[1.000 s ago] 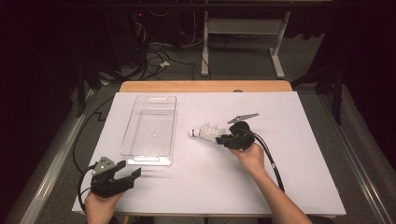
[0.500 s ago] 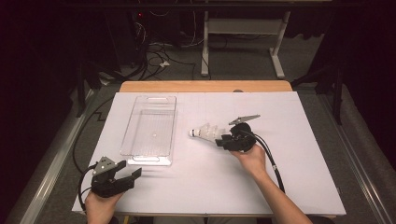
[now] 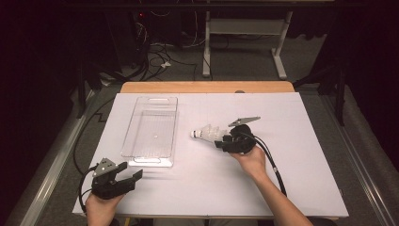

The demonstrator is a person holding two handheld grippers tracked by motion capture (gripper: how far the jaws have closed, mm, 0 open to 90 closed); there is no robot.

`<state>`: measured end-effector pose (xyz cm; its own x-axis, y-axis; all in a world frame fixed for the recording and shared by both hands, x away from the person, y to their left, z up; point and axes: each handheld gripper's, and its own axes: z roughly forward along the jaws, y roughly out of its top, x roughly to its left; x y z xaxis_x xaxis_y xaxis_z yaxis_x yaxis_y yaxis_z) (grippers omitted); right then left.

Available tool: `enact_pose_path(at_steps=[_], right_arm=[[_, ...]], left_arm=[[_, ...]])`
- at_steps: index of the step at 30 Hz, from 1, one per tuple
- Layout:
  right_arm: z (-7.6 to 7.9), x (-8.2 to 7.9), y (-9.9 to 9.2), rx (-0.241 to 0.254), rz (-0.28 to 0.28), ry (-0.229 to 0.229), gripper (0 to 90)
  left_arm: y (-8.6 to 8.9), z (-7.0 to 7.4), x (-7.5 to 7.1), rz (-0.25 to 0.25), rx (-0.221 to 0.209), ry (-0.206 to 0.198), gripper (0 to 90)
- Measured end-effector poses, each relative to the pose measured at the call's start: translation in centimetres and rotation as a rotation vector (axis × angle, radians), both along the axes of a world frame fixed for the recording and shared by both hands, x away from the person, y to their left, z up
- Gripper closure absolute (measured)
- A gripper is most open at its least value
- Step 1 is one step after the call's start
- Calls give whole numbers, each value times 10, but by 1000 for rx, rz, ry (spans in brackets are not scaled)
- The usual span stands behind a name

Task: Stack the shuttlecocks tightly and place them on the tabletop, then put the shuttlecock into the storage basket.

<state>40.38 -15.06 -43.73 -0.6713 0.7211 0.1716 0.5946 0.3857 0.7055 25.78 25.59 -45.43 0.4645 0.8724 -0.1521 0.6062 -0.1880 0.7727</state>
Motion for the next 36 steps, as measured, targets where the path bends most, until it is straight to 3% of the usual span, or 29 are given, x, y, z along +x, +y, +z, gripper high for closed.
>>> enact_pose_path(at_steps=[36], right_arm=[[-10, 18, 19, 13, -9, 5, 566]], left_arm=[[-2, 0, 1, 6, 11, 5, 315]])
